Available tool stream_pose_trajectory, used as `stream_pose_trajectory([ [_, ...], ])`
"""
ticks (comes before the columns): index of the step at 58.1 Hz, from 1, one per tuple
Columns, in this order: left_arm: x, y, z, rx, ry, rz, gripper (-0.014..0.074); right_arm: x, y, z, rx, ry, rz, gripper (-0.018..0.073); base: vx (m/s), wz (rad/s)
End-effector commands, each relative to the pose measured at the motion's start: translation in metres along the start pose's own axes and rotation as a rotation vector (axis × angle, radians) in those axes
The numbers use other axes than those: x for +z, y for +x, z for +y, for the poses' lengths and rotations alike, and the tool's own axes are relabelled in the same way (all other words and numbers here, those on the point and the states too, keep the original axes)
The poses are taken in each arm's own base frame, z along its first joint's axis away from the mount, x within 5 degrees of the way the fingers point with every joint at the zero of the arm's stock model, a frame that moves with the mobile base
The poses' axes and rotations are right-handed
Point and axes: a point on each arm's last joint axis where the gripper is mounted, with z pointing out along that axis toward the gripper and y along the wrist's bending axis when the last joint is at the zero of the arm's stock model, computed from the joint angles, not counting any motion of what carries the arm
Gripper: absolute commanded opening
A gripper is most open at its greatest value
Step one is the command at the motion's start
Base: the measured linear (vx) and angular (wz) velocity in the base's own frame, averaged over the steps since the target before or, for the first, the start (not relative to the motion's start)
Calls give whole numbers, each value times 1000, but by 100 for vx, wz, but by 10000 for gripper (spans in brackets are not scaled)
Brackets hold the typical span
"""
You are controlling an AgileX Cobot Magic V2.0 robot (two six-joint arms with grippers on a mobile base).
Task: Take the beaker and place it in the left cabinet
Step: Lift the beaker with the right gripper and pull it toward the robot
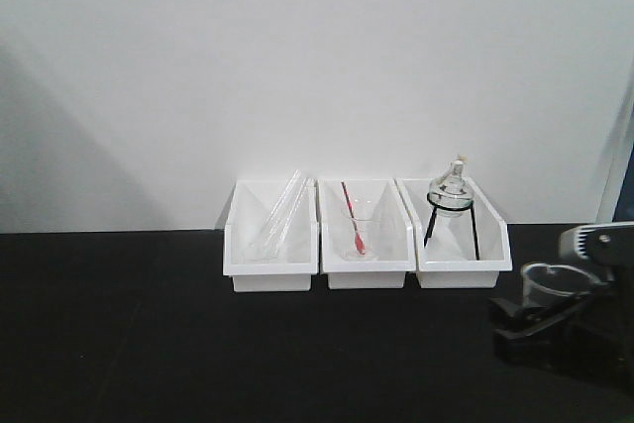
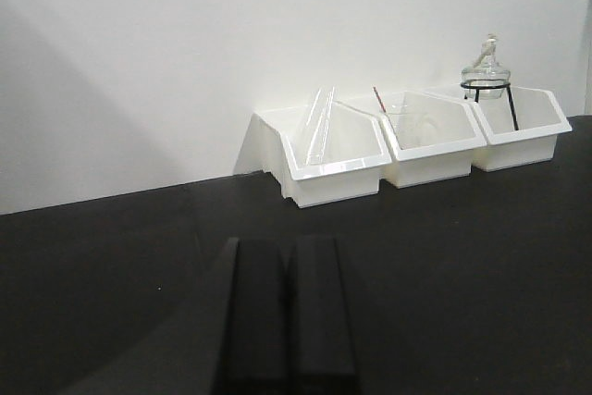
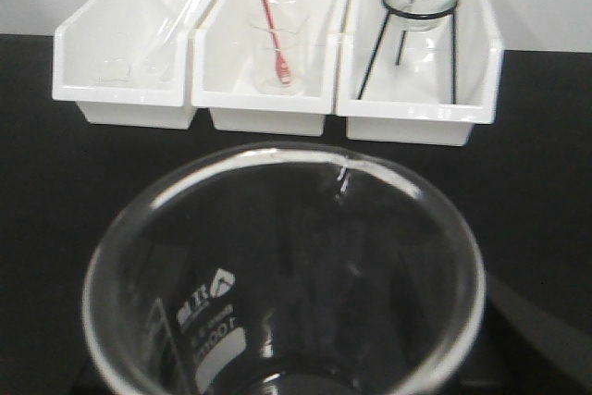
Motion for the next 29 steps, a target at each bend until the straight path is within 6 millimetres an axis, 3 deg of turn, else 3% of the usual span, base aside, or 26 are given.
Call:
stream_pose_trajectory([
  [1,-1,-3,0,-12,-4,-87,1,-34,-20,-4,-3,21,-102,-6,0,0],
  [9,-1,-3,0,-12,-4,-87,1,-67,-20,-8,5,43,-154,-6,0,0],
  [29,-1,-3,0,-12,-4,-87,1,-114,34,-13,19,50,-213,-6,0,0],
])
